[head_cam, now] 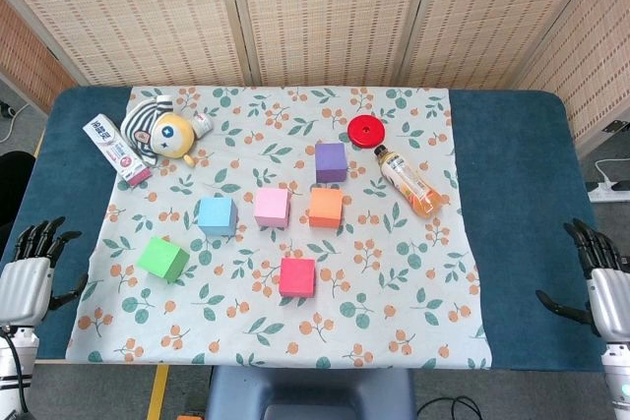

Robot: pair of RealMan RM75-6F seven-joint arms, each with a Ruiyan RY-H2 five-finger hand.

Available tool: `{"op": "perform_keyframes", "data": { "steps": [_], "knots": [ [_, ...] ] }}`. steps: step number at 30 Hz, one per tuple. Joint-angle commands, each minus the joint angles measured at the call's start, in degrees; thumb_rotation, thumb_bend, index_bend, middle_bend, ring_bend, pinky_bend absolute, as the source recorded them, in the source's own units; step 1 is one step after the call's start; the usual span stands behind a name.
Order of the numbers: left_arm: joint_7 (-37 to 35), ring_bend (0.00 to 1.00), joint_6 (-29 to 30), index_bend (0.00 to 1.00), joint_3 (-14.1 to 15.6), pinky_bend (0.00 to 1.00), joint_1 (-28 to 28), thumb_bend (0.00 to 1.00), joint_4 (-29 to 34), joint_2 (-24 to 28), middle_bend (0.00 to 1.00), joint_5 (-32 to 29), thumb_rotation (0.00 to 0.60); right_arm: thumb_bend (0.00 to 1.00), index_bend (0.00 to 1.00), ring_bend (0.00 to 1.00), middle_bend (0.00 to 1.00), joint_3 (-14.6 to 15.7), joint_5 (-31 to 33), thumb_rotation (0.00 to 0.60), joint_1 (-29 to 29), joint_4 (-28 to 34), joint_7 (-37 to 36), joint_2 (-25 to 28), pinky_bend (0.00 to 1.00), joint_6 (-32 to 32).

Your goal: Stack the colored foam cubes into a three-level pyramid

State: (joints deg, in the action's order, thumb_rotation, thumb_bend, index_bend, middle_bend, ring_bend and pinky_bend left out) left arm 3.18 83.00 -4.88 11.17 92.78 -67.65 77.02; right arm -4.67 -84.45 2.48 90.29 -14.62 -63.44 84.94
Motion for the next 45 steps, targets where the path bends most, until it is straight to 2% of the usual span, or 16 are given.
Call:
{"op": "perform_keyframes", "data": {
  "steps": [1,13,18,22,25,30,38,45],
  "knots": [
    [0.2,0.0,-0.15,0.24,-0.24,0.01,-0.08,0.32,0.58,0.08,0.07,-0.28,0.6,0.0,0.0,0.0,0.0,0.02,-0.34,0.6,0.31,0.44,-1.08,-0.01,0.0,-0.34],
    [-1.73,0.0,3.35,0.24,1.67,0.01,-3.71,0.32,1.73,1.02,0.07,2.85,0.6,0.0,0.0,0.0,0.0,2.09,-2.63,0.6,-3.91,2.86,-3.25,2.59,0.0,5.26],
    [-2.56,0.01,1.65,0.26,1.27,0.02,-2.26,0.32,1.5,1.89,0.09,4.85,0.6,0.0,0.0,0.0,0.0,2.19,-3.84,0.6,-4.33,3.35,-4.18,3.59,0.0,6.42],
    [-5.66,0.06,-5.12,0.29,-2.68,0.07,4.21,0.32,1.34,3.15,0.14,5.18,0.6,0.0,0.0,0.0,0.0,1.65,-5.9,0.6,-2.95,4.55,-3.63,5.23,0.0,6.11],
    [-8.28,0.06,-14.17,0.3,-5.41,0.09,10.39,0.32,0.69,3.9,0.14,2.95,0.6,0.0,0.0,0.0,0.0,1.43,-7.21,0.6,-2.04,6.06,-3.02,6.44,0.0,5.77],
    [-8.7,0.07,-27.84,0.28,-7.85,0.08,19.54,0.32,-3.3,1.82,0.13,-1.33,0.6,0.0,0.0,0.0,0.0,1.26,-8.11,0.6,-1.06,7.77,-2.23,7.95,0.0,5.07],
    [-4.81,0.0,-41.4,0.21,-8.03,0.05,29.34,0.32,-11.28,-4.38,0.05,-6.76,0.6,0.0,0.0,0.0,0.0,1.09,-7.32,0.6,-0.53,9.11,-1.48,8.78,0.0,4.33],
    [-4.15,0.0,-47.46,0.16,-7.38,0.03,33.29,0.33,-13.88,-6.9,0.0,-10.79,0.6,0.0,0.0,0.0,0.0,1.06,-6.67,0.6,-0.31,9.1,-1.61,8.68,0.0,3.96]
  ]
}}
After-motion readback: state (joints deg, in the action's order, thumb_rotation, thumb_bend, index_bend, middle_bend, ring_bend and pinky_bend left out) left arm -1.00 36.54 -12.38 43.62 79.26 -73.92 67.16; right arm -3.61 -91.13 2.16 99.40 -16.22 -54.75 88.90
